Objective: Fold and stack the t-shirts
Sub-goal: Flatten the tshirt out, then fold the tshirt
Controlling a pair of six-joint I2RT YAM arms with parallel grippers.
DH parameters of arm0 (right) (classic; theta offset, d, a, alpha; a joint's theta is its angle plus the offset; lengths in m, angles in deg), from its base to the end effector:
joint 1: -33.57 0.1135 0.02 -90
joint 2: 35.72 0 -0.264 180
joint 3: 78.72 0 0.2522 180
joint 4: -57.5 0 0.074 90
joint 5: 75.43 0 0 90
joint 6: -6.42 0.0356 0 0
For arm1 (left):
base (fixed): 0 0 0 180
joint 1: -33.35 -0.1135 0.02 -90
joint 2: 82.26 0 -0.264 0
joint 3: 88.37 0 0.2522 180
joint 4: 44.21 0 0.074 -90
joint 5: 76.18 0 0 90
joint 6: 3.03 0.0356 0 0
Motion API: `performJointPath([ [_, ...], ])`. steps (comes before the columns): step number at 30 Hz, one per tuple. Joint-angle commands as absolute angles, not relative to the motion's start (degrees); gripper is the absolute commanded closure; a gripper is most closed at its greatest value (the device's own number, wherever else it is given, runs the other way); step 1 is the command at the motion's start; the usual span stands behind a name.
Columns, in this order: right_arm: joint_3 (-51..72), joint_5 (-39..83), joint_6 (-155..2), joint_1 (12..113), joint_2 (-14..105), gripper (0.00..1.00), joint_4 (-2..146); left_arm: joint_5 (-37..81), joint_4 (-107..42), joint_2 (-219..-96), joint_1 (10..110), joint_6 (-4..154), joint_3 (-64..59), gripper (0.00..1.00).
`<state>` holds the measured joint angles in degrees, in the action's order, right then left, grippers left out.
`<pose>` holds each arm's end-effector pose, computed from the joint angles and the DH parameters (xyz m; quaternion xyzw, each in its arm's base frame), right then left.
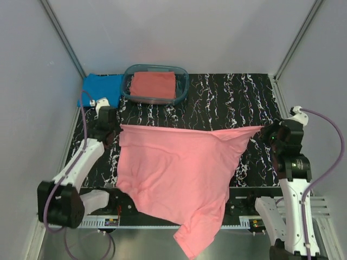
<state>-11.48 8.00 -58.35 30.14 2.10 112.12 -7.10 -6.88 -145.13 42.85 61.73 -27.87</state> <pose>0.1296 -0.0118 0.3527 0.2384 0.8091 0.0536 0.5344 0.2330 -0.0261 0.2695 -0.1983 0.8712 0.0321 0.4479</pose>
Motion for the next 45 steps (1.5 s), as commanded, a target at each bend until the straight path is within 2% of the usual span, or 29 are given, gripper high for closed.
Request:
performJointPath([
  [1, -14.76, 5.60, -57.48, 29.87, 7.24, 1.00, 97.04, -8.94, -19.64, -154.82, 41.44, 62.80, -24.20, 1.00],
  [5, -16.35, 5.16, -59.50, 29.87, 19.78, 1.00, 91.04, -8.77, -14.99, -174.48, 40.12, 62.89, -12.76, 1.00],
  [9, -12.06, 5.07, -60.73, 29.79, 31.76, 1.00, 87.26, -7.01, -13.85, -184.09, 39.68, 64.46, -2.48, 1.00],
  [14, -1.88, 6.39, -62.75, 29.61, 45.83, 1.00, 86.55, -6.56, -10.07, -190.71, 37.93, 64.91, 8.07, 1.00],
  [25, 16.69, 12.10, -63.46, 29.44, 62.18, 1.00, 92.87, -4.37, -7.43, -196.69, 35.82, 66.40, 13.37, 1.00],
  [30, 18.45, 15.96, -61.17, 29.52, 62.28, 1.00, 97.96, -4.28, -5.58, -197.39, 35.20, 66.84, 13.98, 1.00],
  [45, 9.94, 18.69, -57.66, 29.79, 46.64, 1.00, 115.10, 0.64, 1.01, -195.46, 35.02, 68.51, 14.69, 1.00],
])
